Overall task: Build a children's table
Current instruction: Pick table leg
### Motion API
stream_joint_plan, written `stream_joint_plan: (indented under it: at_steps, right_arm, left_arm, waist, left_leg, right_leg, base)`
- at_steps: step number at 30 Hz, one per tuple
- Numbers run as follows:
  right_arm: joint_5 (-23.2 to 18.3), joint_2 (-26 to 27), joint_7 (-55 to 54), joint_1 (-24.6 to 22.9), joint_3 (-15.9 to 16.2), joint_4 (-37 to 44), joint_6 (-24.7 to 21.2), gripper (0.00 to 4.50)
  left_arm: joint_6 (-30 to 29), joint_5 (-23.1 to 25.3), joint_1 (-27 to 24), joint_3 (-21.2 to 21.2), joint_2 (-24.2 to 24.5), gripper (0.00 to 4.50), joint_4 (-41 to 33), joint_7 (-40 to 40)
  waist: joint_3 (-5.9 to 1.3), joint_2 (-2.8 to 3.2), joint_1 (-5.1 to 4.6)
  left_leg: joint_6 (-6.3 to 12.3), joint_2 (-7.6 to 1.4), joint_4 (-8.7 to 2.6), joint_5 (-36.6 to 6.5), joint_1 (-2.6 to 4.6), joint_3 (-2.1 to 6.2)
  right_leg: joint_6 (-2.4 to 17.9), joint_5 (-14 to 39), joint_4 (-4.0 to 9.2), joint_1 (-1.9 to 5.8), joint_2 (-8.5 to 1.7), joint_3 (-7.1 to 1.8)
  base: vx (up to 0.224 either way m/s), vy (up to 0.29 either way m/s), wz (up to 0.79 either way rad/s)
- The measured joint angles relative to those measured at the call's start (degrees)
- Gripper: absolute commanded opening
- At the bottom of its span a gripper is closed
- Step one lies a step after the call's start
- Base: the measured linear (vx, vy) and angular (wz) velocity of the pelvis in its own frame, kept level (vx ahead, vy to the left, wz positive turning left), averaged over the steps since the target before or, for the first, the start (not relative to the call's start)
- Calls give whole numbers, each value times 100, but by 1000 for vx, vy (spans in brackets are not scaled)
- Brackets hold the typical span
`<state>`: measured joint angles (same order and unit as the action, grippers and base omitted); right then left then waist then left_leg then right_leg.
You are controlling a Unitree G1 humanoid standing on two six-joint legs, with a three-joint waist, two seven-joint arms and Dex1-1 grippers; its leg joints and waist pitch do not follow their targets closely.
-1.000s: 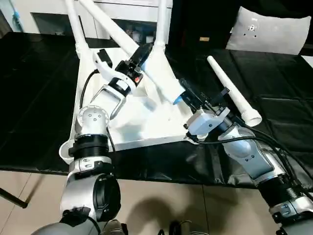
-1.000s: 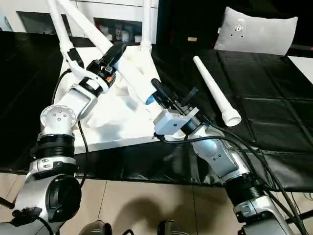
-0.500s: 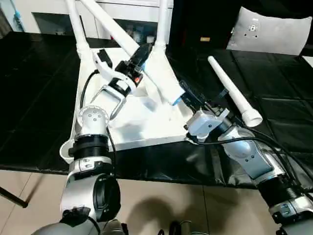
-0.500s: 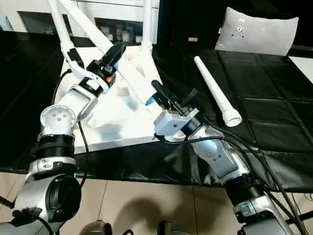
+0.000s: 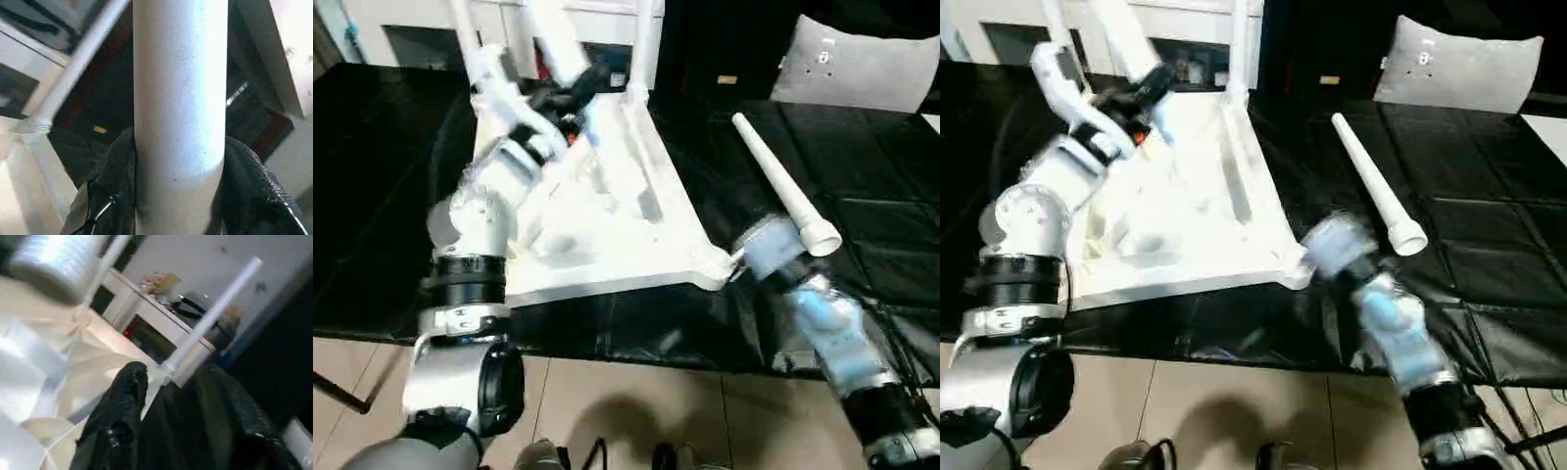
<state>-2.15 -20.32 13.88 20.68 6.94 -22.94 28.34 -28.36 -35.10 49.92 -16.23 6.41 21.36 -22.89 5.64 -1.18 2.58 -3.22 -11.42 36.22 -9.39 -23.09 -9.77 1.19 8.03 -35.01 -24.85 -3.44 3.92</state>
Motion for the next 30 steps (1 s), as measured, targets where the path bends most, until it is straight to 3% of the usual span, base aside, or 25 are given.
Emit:
stream_joint_plan:
  at_steps: [1,3,6,10,13,15,18,25,30]
  right_arm:
    - [-296,30,57,85,-135,56,-227,223]
    - [-1027,167,92,346,-554,274,-1130,234]
    - [-1726,95,286,495,-809,654,-2061,265]
    - [-2707,-233,1243,488,-597,1145,-3161,300]
    - [-3118,-295,1652,539,-406,1678,-3871,328]
    - [-3203,-152,1651,696,-310,2016,-4421,342]
    - [-3180,155,1466,919,-13,2231,-4840,364]
    - [-2493,412,840,1257,320,1910,-5169,364]
    - [-2404,462,709,1334,318,1902,-5411,364]
  left_arm:
    - [-2,14,-1,90,3,192,-54,-29]
    - [-13,71,-11,264,31,192,-206,-128]
    - [-19,125,-12,379,51,191,-345,-206]
    - [-9,330,-21,540,152,191,-482,-217]
    - [46,673,-97,874,207,191,-635,-183]
    - [179,962,-239,1153,132,191,-776,-53]
    - [335,1318,-462,1553,-105,191,-914,189]
    - [402,1692,-576,1910,-405,191,-1285,584]
    - [445,1807,-633,2080,-462,191,-1424,589]
  waist:
    - [0,0,-5]
    - [0,1,-28]
    - [-1,0,-25]
    - [-1,1,-3]
    - [-1,1,37]
    - [-1,1,62]
    - [-1,0,95]
    - [-1,0,179]
    - [-3,-2,195]
  left_leg:
    - [0,0,0,0,4,2]
    - [1,-1,2,2,5,9]
    - [1,-1,1,2,12,6]
    - [0,-3,-5,1,5,6]
    - [-1,-7,-15,1,6,9]
    - [-2,-8,-19,2,8,8]
    - [-8,-10,-18,6,8,8]
    - [-13,-10,-11,9,3,8]
    - [-13,-11,-15,9,5,7]
  right_leg:
    - [0,0,0,1,0,-1]
    - [1,-2,-3,0,0,-4]
    - [1,-3,-6,8,1,-3]
    - [0,-4,-5,2,2,1]
    - [0,-4,-3,-1,2,2]
    - [0,-4,-3,-2,2,2]
    - [0,-4,-3,-2,3,3]
    - [-1,-3,2,-2,-3,-1]
    - [-3,-4,0,-4,-2,0]
  base:
    - [0,0,0]
    - [0,0,0]
    - [0,0,0]
    - [0,0,0]
    - [0,0,0]
    - [0,0,0]
    - [0,0,0]
    - [0,0,0]
    - [0,0,0]
